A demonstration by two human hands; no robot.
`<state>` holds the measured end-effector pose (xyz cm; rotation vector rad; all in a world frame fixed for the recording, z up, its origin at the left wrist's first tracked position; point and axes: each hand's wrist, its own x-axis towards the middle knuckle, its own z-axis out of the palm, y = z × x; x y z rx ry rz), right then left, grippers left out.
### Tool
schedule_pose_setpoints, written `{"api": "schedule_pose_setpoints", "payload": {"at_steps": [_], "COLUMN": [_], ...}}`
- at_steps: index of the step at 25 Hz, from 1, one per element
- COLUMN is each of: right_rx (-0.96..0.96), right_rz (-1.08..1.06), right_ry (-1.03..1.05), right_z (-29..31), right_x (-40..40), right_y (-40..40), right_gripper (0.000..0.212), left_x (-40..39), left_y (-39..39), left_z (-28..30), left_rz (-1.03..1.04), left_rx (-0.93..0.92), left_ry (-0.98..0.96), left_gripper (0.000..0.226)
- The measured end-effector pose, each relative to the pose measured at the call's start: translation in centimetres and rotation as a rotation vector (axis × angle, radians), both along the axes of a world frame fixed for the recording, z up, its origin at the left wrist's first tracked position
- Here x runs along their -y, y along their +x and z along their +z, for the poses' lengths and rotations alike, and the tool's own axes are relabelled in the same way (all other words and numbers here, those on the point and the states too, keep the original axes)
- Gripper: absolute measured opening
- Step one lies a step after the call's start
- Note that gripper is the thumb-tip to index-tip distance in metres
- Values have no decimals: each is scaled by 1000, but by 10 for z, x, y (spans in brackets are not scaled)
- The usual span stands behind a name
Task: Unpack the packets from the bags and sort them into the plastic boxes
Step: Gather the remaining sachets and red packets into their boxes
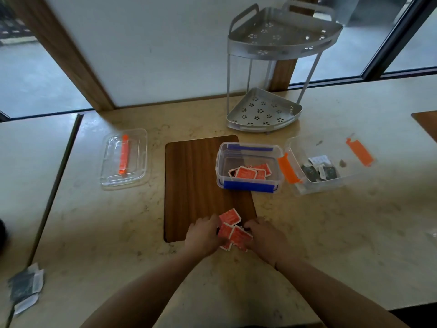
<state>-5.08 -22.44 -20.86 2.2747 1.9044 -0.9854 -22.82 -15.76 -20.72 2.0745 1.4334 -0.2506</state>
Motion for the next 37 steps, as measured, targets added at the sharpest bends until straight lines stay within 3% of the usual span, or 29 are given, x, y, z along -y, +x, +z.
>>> {"api": "schedule_pose_setpoints", "payload": {"at_steps": [4,10,17,22,28,34,37], "right_rx": [-4,-136,-153,-175,-135,-23,-17], "right_rz": [-47,-93,19,49,72,5,12], "right_ry": [38,-30,-188,-194,-83,-64,-30], "right_z": [-1,7,17,15,14,5,3], "right_x": [1,-7,-23,-32,-14,-14,-12], "right_y": [-10,-3,40,24,-3,-7,-10], "right_gripper": [35,24,27,24,34,37,38], "left_x": [1,-17,-71,-73,-48,-53,-57], "left_y": [5,-1,3,33,40,34,30], "left_z": [-3,-9,13,0,-14,-16,-12], "left_rz": [43,43,79,-82,-172,-16,61], "left_rx": [2,113,165,64,-22,39,99], "left_ry": [-25,-235,-400,-285,-63,-156,-231], "left_gripper": [45,14,27,42,22,40,29]}}
